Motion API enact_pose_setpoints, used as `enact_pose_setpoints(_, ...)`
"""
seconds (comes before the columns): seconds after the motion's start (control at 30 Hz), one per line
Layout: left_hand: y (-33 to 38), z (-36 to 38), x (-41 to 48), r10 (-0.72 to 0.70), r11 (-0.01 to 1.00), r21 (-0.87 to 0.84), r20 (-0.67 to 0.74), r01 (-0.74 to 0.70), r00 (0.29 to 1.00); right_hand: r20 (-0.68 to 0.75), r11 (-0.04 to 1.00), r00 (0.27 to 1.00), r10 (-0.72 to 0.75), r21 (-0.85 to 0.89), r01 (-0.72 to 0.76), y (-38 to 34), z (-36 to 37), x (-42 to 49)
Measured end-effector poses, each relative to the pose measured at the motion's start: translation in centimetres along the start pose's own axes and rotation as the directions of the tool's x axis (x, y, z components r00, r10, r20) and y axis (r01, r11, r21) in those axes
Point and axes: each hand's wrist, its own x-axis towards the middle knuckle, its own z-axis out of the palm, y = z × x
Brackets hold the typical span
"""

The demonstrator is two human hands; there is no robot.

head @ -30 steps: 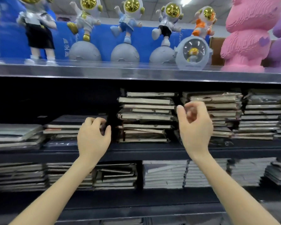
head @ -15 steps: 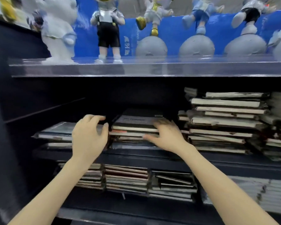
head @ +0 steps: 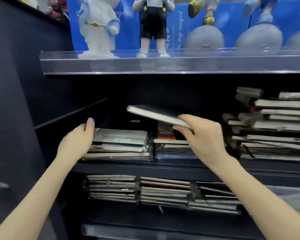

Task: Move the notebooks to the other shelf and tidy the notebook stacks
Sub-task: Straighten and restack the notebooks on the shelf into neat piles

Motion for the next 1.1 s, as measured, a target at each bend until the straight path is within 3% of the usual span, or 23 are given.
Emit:
enact_pose_setpoints(0.03,0.1,-0.5,0.2,-0.054,0.982,-0.18,0.033,0.059,0.998,0.031,1.0,1.0,-0.001,0.027,0.0,-1.1,0.9,0.6)
enact_pose_setpoints(0.1,0.1,-1.4,0.4,-0.156,0.853,-0.48,0.145,0.207,0.977,0.126,0.998,0.991,-0.052,0.029,0.048,-3.2,2.6,1.5)
enact_pose_setpoints(0.17,0.0,-2.3,0.2,-0.169,0.723,-0.623,0.259,0.298,0.951,0.312,0.991,0.944,-0.104,-0.053,0.127,-5.6,4.5,1.9)
enact_pose_setpoints(0.2,0.0,-2.5,0.2,-0.149,0.707,-0.637,0.291,0.307,0.945,0.416,0.99,0.904,-0.094,-0.058,0.13,-6.8,5.2,1.8)
enact_pose_setpoints(0.27,-0.3,-2.3,0.4,-0.079,0.813,-0.541,0.263,0.215,0.961,0.523,0.998,0.85,-0.055,0.046,0.036,-7.8,5.3,1.4)
enact_pose_setpoints(0.33,-0.2,-1.7,0.5,0.058,0.977,-0.213,0.153,-0.025,0.987,0.484,0.981,0.875,0.009,0.165,-0.101,-6.9,4.0,1.1)
enact_pose_setpoints(0.37,0.1,-1.2,0.4,0.153,0.988,-0.037,0.113,-0.15,0.982,0.456,0.98,0.888,0.055,0.146,-0.135,-5.5,3.3,0.8)
enact_pose_setpoints(0.4,0.6,-0.9,0.1,0.246,0.963,0.08,0.111,-0.256,0.963,0.468,0.986,0.877,0.11,0.062,-0.156,-3.8,2.6,0.6)
enact_pose_setpoints(0.47,1.0,-0.3,-0.6,0.399,0.874,0.23,0.165,-0.429,0.902,0.608,0.967,0.751,0.255,-0.174,-0.188,-0.1,0.9,0.1)
enact_pose_setpoints(0.53,0.8,0.0,-0.7,0.478,0.776,0.346,0.222,-0.527,0.85,0.719,0.936,0.601,0.349,-0.302,-0.182,2.7,-0.2,-0.8)
enact_pose_setpoints(0.57,0.5,0.1,-0.7,0.485,0.764,0.363,0.225,-0.534,0.845,0.73,0.934,0.586,0.352,-0.312,-0.173,3.4,-0.2,-1.3)
enact_pose_setpoints(0.6,0.4,0.1,-0.8,0.493,0.762,0.366,0.209,-0.535,0.845,0.708,0.935,0.617,0.344,-0.316,-0.158,3.9,0.0,-1.8)
enact_pose_setpoints(0.67,0.1,0.2,-0.9,0.531,0.739,0.399,0.151,-0.543,0.834,0.583,0.931,0.751,0.312,-0.347,-0.118,4.0,0.5,-2.5)
enact_pose_setpoints(0.77,-0.5,0.9,-0.6,0.63,0.673,0.461,0.053,-0.579,0.775,0.387,0.948,0.901,0.197,-0.31,-0.074,3.6,-0.1,-3.1)
enact_pose_setpoints(0.87,-1.5,1.5,-0.1,0.681,0.658,0.429,0.013,-0.619,0.732,0.237,0.933,0.928,0.287,-0.291,-0.214,3.6,-1.8,-3.5)
enact_pose_setpoints(0.97,-1.8,1.7,0.2,0.676,0.676,0.393,0.003,-0.623,0.737,0.006,0.916,0.928,0.374,-0.159,-0.368,3.4,-2.8,-2.7)
enact_pose_setpoints(1.03,-1.6,1.4,0.5,0.668,0.694,0.356,0.004,-0.626,0.744,-0.107,0.926,0.928,0.356,-0.095,-0.366,2.6,-2.7,-1.6)
enact_pose_setpoints(1.1,-1.4,0.6,0.6,0.625,0.744,0.252,0.065,-0.619,0.778,-0.154,0.939,0.945,0.29,-0.148,-0.312,1.2,-1.9,-0.5)
